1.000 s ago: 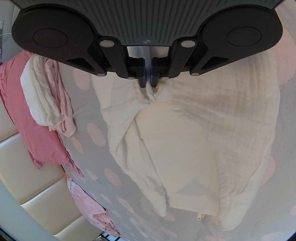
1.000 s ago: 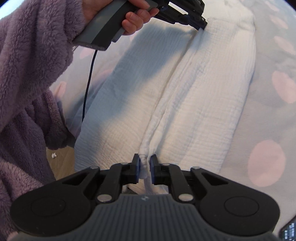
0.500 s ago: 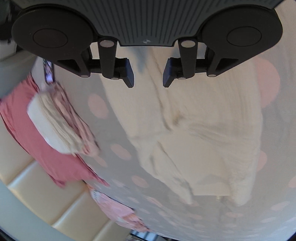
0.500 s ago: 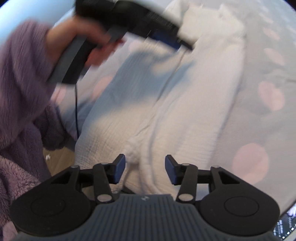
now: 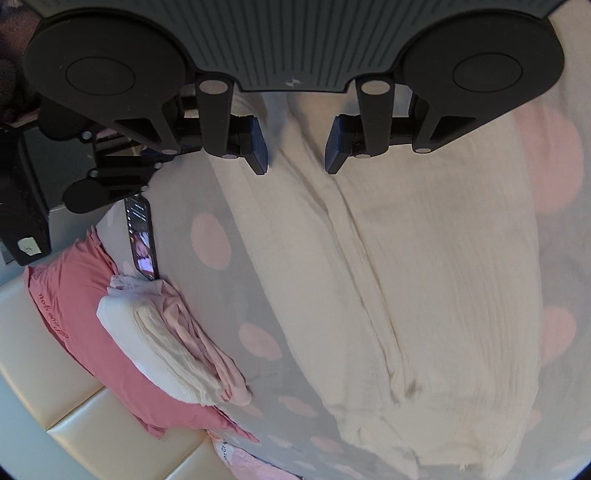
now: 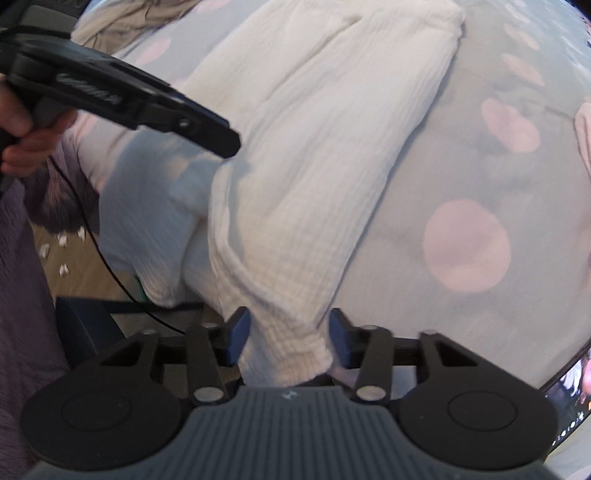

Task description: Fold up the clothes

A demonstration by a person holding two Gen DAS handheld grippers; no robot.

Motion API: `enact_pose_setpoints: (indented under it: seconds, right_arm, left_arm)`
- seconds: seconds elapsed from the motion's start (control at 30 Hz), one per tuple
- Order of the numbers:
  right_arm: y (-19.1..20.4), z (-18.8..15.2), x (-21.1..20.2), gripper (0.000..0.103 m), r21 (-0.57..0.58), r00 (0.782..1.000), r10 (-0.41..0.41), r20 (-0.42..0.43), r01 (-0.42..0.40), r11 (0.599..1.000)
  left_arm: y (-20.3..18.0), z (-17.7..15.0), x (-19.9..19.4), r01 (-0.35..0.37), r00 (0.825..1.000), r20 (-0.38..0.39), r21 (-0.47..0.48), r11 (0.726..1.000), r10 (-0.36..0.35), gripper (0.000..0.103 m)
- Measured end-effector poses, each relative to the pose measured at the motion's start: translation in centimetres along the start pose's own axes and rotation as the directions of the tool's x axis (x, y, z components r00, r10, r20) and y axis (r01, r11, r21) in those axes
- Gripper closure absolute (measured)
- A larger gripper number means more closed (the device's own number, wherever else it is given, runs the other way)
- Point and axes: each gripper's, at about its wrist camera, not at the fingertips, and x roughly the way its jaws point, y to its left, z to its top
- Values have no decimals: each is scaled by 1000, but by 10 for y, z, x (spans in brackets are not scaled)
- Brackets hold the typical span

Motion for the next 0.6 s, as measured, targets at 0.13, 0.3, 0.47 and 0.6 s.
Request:
enact_pose_setpoints:
  seconds: [0.13,0.3,0.47,0.6]
  right_arm:
    - [12,-3,-2,97,-61,1000,-8,-1,8,998]
    - [39,-8,-24,98,-114,998,58,26,-55,992]
    - [62,-11,-14,98,-144,985,172,-16,-173,974]
    - [75,-16,-1,98,-181,979,191,-65,-200,963]
  left_arm:
    - [-1,-8,6,57,998,-5,-56,997,-57,72]
    - [-6,-12,20,57,998,-23,-72,996,-58,72]
    - [-10,-19,24,26,999,-43,-47,999,-28,78]
    - [-9,-26,22,1,996,-89,-43,999,-5,85]
